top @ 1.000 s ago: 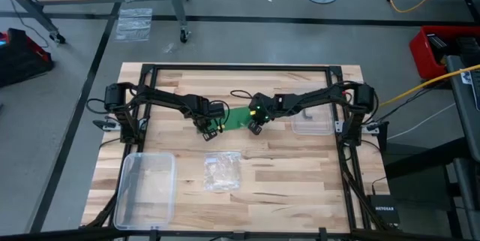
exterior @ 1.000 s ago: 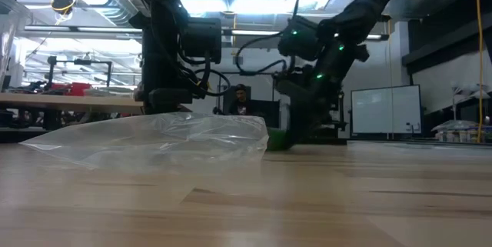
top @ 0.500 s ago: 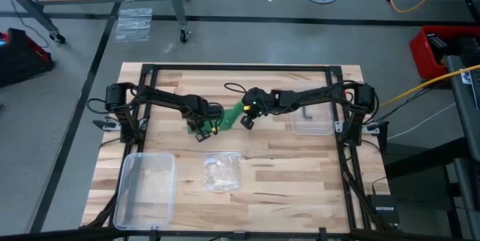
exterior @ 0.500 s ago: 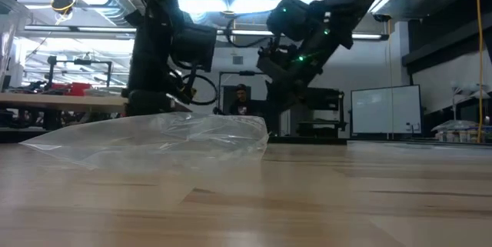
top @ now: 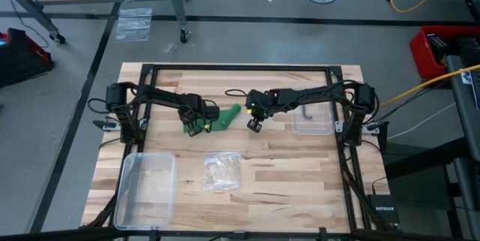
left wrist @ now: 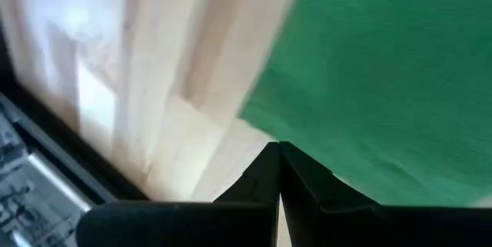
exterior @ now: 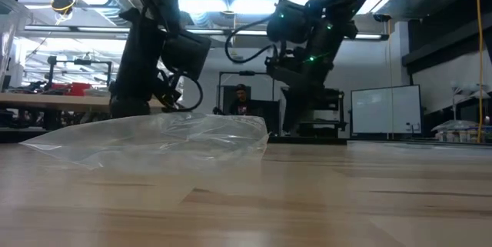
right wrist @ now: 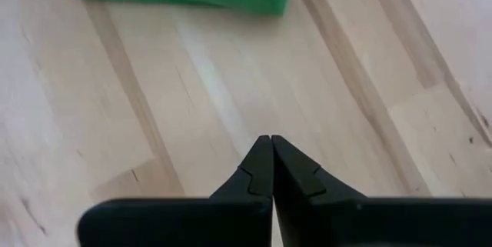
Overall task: Roll bandage
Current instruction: Roll the bandage
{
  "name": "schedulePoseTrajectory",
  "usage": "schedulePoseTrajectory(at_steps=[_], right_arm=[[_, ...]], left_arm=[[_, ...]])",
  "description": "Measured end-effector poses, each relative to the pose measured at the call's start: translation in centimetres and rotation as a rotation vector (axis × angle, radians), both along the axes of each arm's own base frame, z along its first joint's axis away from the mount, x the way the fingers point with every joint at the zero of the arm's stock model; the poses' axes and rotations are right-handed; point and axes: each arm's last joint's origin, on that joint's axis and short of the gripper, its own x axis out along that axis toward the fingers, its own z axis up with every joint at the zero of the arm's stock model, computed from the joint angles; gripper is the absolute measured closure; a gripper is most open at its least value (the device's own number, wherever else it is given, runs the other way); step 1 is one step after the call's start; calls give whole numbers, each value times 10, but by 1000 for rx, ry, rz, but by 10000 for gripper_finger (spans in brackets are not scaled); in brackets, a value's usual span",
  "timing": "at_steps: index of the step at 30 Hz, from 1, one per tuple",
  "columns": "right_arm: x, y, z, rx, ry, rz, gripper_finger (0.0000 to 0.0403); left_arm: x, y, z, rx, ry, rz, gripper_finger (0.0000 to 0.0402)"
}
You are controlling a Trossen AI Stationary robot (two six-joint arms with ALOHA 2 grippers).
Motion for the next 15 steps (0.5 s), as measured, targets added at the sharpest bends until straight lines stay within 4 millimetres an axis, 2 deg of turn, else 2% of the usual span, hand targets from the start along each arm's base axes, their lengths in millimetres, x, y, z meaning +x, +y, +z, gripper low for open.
schedulePoseTrajectory(at_steps=[5,15], right_arm=[[1,0,0,-2,-11,-1,403],[8,-2,5,-12,-102,2,403]], left_arm=[[9,1,3,28,-99,15,401],[53,6,9,-56,-511,-110,401]])
